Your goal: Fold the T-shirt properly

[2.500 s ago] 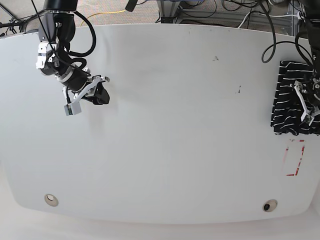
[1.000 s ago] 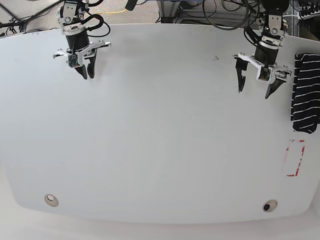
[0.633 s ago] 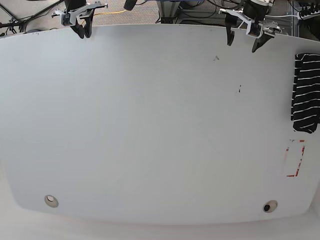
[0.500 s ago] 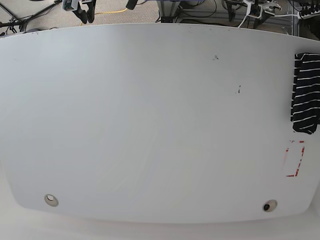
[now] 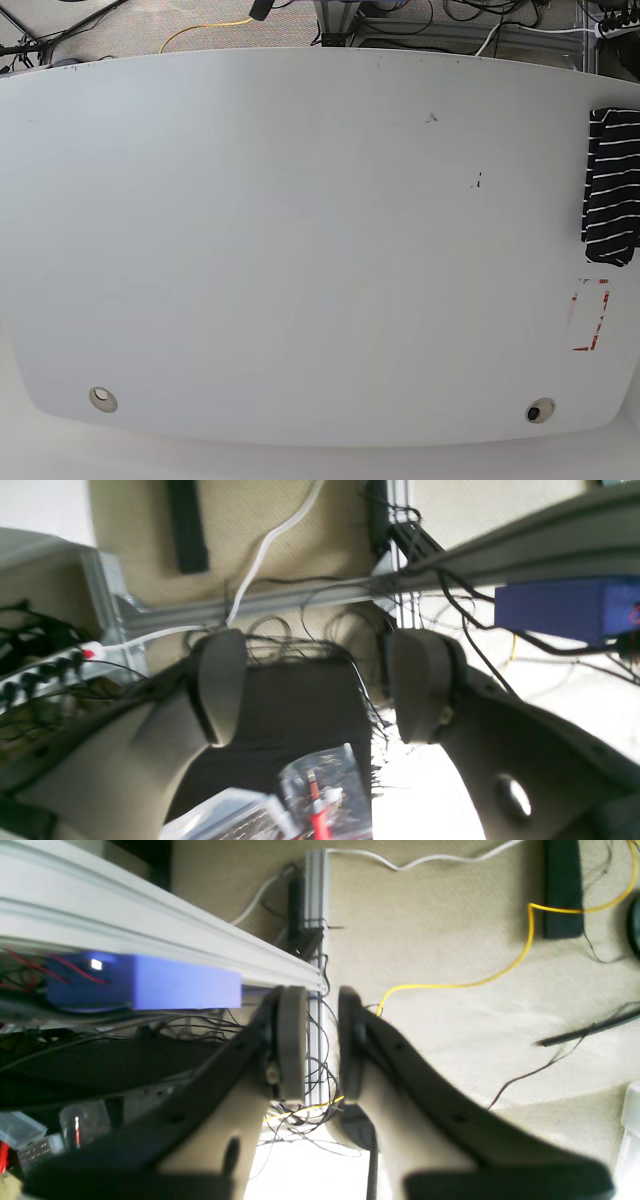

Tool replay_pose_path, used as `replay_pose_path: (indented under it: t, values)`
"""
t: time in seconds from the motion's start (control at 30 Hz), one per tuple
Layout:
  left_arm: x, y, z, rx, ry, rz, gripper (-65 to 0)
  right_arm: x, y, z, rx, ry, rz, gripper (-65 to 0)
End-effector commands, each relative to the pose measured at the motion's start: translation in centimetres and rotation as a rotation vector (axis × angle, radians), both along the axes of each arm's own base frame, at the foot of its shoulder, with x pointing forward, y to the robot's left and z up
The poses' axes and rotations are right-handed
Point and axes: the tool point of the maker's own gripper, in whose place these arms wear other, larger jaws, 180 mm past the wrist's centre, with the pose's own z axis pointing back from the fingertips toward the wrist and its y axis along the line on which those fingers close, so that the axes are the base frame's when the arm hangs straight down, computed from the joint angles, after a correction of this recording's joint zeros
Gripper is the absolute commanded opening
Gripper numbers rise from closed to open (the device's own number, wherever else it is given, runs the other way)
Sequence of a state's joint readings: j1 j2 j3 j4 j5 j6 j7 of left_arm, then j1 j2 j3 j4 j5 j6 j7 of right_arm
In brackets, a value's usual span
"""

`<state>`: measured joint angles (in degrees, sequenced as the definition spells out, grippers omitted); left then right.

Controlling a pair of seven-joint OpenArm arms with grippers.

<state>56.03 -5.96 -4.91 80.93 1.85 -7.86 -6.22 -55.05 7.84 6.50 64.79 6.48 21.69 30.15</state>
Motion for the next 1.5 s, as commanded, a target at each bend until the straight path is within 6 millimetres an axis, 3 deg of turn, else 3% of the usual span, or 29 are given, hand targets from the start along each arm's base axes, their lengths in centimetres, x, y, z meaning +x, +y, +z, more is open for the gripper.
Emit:
replay_pose_path:
  t: [0.0, 0.17, 0.3, 0.4, 0.63, 0.9, 1.1, 1.2, 1.3, 1.47]
  values:
    - [-2.6, 0.2, -2.5, -0.012, 0.078, -0.006, -24.2, 0.8, -0.7, -0.9, 0.005, -0.023, -0.023, -54.9]
    - [-3.0, 0.4, -6.9, -0.016, 0.167, 0.009, -24.2, 1.0, -1.3, -4.1, -0.003, 0.034, -0.052, -54.9]
    - [-3.0, -0.2, -9.1, -0.027, 0.211, 0.043, -24.2, 1.1, -1.8, -6.2, -0.010, 0.079, -0.074, -54.9]
    - [-1.9, 0.2, -10.8, -0.022, 0.234, 0.061, -24.2, 1.2, -2.8, -7.5, -0.026, 0.123, -0.054, -54.7]
    - [-1.6, 0.8, -14.1, -0.014, 0.358, 0.108, -24.2, 1.6, -2.5, -10.3, -0.023, 0.264, -0.013, -54.7]
    - [0.0, 1.0, -15.2, -0.013, 0.391, 0.131, -23.7, 3.4, -2.1, -11.7, -0.012, 0.344, 0.020, -54.2]
    - [0.1, 1.1, -15.7, -0.012, 0.444, 0.152, -23.7, 4.3, -1.4, -12.4, -0.002, 0.405, 0.054, -54.2]
    - [0.2, 1.1, -15.8, -0.013, 0.458, 0.158, -23.7, 4.3, -0.9, -12.7, -0.012, 0.436, 0.108, -54.2]
    - [0.4, 1.0, -15.8, -0.013, 0.455, 0.157, -23.6, 4.0, 1.1, -13.1, 0.002, 0.472, 0.161, -54.2]
    - [0.5, 1.0, -15.8, -0.017, 0.454, 0.166, -23.6, 3.5, 1.6, -13.2, -0.008, 0.490, 0.212, -54.2]
